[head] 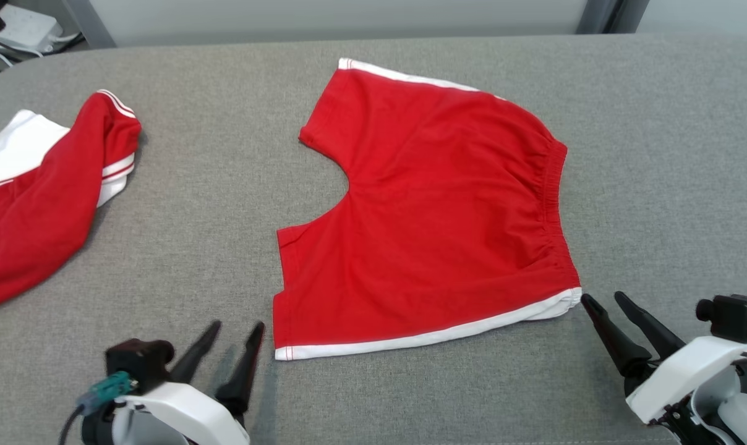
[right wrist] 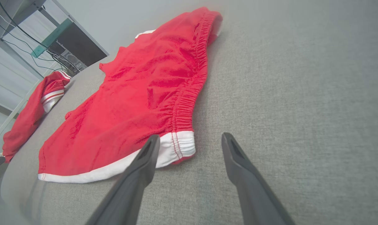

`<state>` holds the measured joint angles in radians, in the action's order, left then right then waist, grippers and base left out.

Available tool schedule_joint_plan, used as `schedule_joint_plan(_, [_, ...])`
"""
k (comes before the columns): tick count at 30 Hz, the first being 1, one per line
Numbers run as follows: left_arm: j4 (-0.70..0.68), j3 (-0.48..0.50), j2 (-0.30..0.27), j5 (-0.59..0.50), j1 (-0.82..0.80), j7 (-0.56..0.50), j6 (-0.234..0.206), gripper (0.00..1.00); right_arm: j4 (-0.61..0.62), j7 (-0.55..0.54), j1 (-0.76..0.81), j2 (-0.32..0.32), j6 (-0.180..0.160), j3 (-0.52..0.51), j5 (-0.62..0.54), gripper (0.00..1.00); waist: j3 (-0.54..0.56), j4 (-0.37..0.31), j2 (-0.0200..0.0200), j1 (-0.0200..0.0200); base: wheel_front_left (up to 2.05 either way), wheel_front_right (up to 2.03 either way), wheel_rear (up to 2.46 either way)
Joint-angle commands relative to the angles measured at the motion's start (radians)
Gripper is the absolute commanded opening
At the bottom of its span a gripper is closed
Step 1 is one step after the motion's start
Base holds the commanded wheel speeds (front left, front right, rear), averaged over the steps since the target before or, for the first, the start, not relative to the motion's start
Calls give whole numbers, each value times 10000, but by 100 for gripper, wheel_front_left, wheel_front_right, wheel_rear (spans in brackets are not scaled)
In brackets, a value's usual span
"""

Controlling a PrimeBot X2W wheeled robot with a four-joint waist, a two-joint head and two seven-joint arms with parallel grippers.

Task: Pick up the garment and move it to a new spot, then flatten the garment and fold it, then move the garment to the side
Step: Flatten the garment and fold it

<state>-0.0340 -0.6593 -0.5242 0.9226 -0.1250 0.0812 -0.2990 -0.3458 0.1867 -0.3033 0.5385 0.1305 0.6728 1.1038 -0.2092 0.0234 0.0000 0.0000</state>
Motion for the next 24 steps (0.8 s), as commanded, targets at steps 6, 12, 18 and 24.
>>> schedule_joint_plan(6, [-683, 1189, -603, -544, -397, 901, -813, 100, 1004, 494, 646, 288, 2, -1496, -1077, 100, 536, -55, 0, 0, 0, 0, 0])
schedule_joint_plan(12, [-944, 1643, -922, -943, -643, 1262, -1121, 100, 1234, 671, 785, -539, 2, -3598, -3451, 100, 889, -153, 0, 0, 0, 0, 0])
schedule_joint_plan(18, [-815, 2303, -1261, -1029, -705, 1559, -1036, 100, 1995, 637, 1290, -1783, 2, -5302, -6659, 100, 1286, -159, 0, 0, 0, 0, 0])
schedule_joint_plan(24, [-570, 2860, -1531, -1156, 162, 1752, -712, 100, 2669, 418, 2208, -2662, 2, -5901, -8210, 100, 1643, -221, 0, 0, 0, 0, 0])
